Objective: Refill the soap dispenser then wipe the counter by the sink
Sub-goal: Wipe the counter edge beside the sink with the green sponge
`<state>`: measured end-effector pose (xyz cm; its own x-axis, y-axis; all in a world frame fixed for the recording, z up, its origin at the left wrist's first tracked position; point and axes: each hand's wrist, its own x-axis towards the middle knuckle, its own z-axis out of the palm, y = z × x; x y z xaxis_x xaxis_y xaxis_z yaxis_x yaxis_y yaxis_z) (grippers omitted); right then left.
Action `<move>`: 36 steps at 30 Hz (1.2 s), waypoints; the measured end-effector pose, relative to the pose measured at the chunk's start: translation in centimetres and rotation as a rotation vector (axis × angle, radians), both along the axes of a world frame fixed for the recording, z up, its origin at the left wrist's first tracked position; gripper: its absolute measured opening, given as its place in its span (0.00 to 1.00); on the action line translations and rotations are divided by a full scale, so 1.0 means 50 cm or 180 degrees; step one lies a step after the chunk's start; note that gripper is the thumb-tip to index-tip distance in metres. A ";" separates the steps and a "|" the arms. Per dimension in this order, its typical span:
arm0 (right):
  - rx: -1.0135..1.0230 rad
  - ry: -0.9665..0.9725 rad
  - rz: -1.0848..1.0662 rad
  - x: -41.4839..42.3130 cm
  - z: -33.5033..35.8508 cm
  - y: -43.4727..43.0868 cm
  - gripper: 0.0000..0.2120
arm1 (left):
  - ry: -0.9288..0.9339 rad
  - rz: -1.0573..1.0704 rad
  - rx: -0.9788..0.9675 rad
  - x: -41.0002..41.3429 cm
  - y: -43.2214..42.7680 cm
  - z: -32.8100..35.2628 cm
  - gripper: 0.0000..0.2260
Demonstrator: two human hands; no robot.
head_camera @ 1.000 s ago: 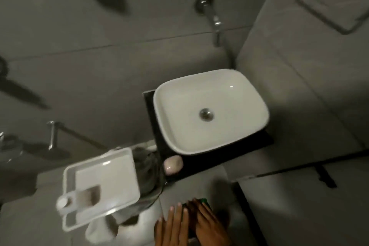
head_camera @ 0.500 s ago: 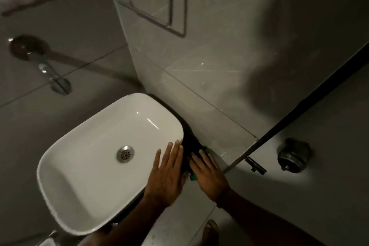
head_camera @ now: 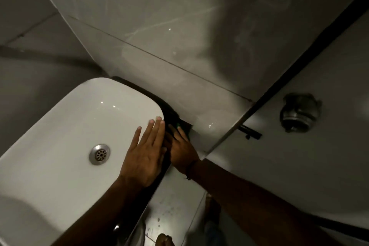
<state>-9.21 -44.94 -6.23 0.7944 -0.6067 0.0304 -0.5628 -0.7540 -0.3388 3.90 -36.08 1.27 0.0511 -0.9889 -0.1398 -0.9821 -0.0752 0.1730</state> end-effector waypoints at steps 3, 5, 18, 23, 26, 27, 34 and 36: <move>-0.0034 0.0264 0.0609 -0.040 -0.026 0.080 0.26 | 0.0199 -0.0071 -0.0029 0.007 0.026 0.001 0.31; -0.0119 0.0439 0.0882 -0.077 -0.030 0.084 0.28 | 0.0263 -0.0144 -0.0082 0.016 0.054 0.002 0.30; -0.0069 0.0187 0.0768 -0.053 -0.026 0.252 0.23 | 0.0316 -0.0486 -0.0114 0.067 0.229 0.002 0.30; 0.0239 0.0248 -0.0199 0.014 0.008 0.275 0.27 | 0.0461 -0.0506 -0.0015 0.081 0.253 0.001 0.30; 0.0216 0.0122 0.0357 0.021 -0.026 0.384 0.27 | 0.0495 -0.0503 0.0036 0.087 0.257 0.001 0.30; 0.0188 0.0145 0.0664 0.006 -0.035 0.410 0.27 | 0.0505 -0.0497 0.0050 0.090 0.260 0.001 0.30; 0.0157 0.0260 0.0395 -0.017 -0.007 0.393 0.23 | 0.0724 -0.0459 0.0078 0.104 0.283 0.000 0.28; 0.0229 0.0071 0.0301 0.022 -0.004 0.430 0.21 | 0.0770 -0.0413 0.0079 0.103 0.284 0.002 0.28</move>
<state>-8.12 -23.42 -6.44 0.8482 -0.5289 -0.0289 -0.4983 -0.7783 -0.3821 9.03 -21.89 1.37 -0.1136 -0.9811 -0.1567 -0.9141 0.0414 0.4033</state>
